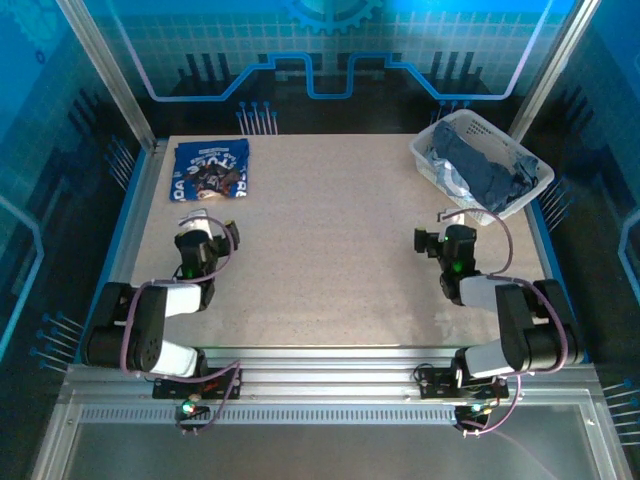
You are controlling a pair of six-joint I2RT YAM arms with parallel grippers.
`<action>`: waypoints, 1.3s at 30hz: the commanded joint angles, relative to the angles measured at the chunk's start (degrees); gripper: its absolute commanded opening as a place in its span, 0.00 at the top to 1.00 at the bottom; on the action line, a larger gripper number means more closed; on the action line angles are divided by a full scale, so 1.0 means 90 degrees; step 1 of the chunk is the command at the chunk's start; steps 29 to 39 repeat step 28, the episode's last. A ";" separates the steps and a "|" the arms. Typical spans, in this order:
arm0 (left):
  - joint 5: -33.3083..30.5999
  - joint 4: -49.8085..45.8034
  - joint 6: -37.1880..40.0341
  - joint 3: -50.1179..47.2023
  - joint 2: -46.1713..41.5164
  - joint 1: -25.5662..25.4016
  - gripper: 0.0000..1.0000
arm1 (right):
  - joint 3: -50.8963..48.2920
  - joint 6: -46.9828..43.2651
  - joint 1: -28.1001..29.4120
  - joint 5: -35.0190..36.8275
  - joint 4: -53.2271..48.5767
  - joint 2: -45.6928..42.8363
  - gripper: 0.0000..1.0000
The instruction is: Fold and stack the t-shirts
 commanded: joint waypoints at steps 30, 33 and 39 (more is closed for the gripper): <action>0.0604 0.0655 0.0427 0.0353 0.0699 -0.0001 0.01 | 0.0243 -0.0297 -0.0062 -0.0650 0.0672 0.0360 0.00; 0.0604 0.0655 0.0427 0.0353 0.0699 -0.0001 0.01 | 0.0243 -0.0297 -0.0062 -0.0650 0.0672 0.0360 0.00; 0.0604 0.0655 0.0427 0.0353 0.0699 -0.0001 0.01 | 0.0243 -0.0297 -0.0062 -0.0650 0.0672 0.0360 0.00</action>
